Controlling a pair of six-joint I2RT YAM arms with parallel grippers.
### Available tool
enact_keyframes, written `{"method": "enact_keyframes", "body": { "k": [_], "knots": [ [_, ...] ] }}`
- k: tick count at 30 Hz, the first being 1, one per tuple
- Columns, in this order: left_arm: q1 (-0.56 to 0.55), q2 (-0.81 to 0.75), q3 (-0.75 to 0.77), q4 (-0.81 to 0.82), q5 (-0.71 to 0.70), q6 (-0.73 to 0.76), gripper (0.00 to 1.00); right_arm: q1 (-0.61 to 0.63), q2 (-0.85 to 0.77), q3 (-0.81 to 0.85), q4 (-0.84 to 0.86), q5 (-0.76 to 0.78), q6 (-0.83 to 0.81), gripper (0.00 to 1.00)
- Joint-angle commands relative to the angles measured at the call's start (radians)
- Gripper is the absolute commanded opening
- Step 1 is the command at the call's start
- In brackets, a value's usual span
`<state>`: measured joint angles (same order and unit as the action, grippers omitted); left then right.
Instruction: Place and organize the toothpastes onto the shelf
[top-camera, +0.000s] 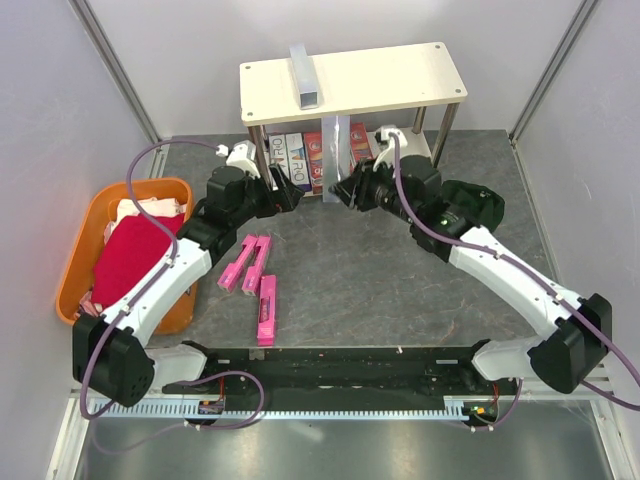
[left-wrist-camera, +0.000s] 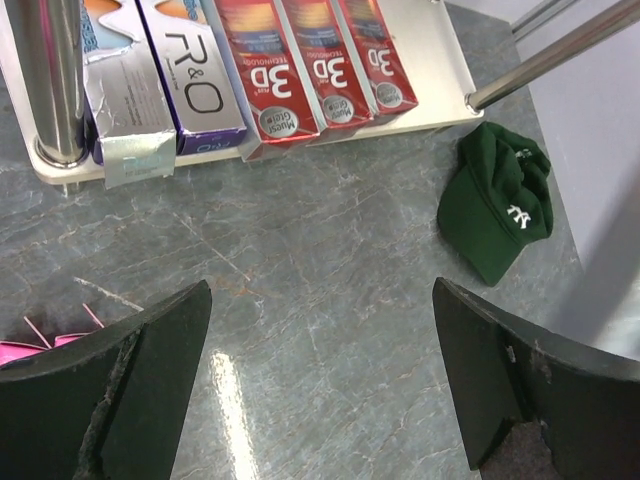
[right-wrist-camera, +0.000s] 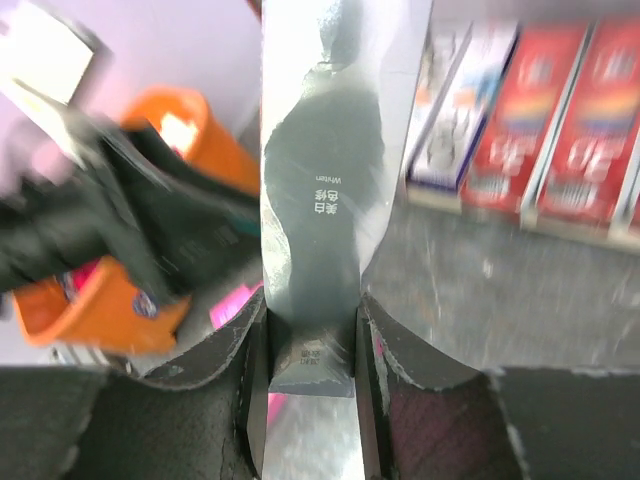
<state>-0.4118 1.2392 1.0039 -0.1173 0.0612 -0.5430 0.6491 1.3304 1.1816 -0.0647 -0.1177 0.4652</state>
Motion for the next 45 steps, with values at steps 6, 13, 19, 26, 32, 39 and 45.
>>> {"method": "enact_keyframes", "body": {
  "k": [6,13,19,26,32,39,45],
  "knots": [
    [0.004,0.039,-0.013,0.007,0.046,0.048,0.99,-0.019,0.082,0.341,0.006,0.105,-0.109,0.27],
    [0.005,0.062,-0.013,-0.001,0.072,0.051,0.99,-0.081,0.295,0.614,-0.043,0.027,-0.112,0.27],
    [0.005,0.069,-0.021,-0.002,0.065,0.052,0.99,-0.154,0.466,0.841,-0.115,-0.068,-0.097,0.27],
    [0.007,0.092,-0.016,-0.005,0.077,0.049,0.99,-0.187,0.567,0.992,-0.156,-0.073,-0.115,0.28],
    [0.007,0.106,-0.018,-0.004,0.088,0.041,0.99,-0.195,0.644,1.087,-0.185,-0.071,-0.122,0.29],
    [0.007,0.103,-0.019,-0.005,0.088,0.038,0.99,-0.198,0.69,1.13,-0.193,-0.048,-0.126,0.31],
    [0.005,0.106,-0.022,-0.004,0.091,0.037,0.99,-0.2,0.728,1.168,-0.193,-0.06,-0.12,0.36]
  ]
}}
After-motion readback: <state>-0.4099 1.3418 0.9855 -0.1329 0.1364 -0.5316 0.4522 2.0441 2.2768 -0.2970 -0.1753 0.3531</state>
